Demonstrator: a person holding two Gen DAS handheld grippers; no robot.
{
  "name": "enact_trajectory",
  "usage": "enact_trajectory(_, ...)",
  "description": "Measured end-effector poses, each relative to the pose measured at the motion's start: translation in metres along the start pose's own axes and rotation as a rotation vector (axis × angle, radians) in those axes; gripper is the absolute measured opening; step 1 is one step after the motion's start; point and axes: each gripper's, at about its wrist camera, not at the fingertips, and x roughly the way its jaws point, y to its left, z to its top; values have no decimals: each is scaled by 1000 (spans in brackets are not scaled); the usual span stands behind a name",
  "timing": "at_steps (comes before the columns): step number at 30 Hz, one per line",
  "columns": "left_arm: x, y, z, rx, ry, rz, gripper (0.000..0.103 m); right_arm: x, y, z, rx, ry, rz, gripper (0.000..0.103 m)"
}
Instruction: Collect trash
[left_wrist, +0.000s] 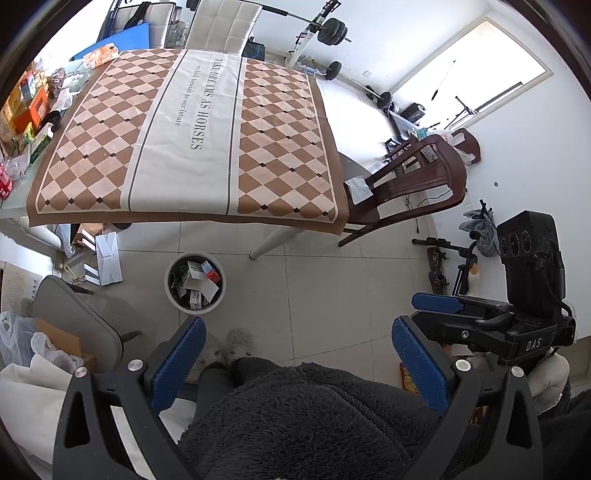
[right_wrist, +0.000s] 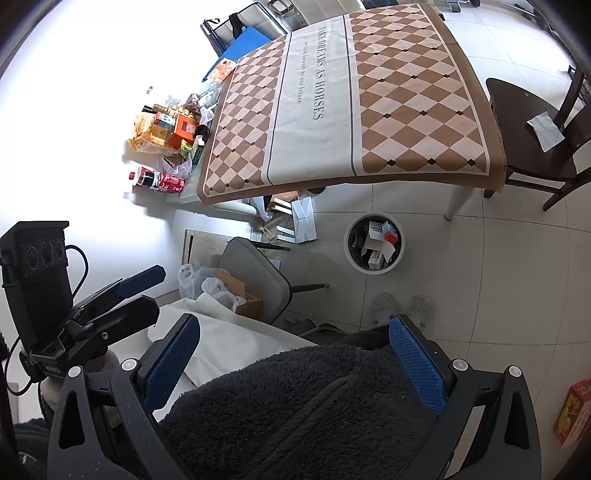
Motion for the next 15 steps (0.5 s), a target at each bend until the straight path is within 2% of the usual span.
enact_trajectory(15, 0, 1, -2, -20, -15, -3, 103, 1, 0, -2, 3, -2, 2, 103)
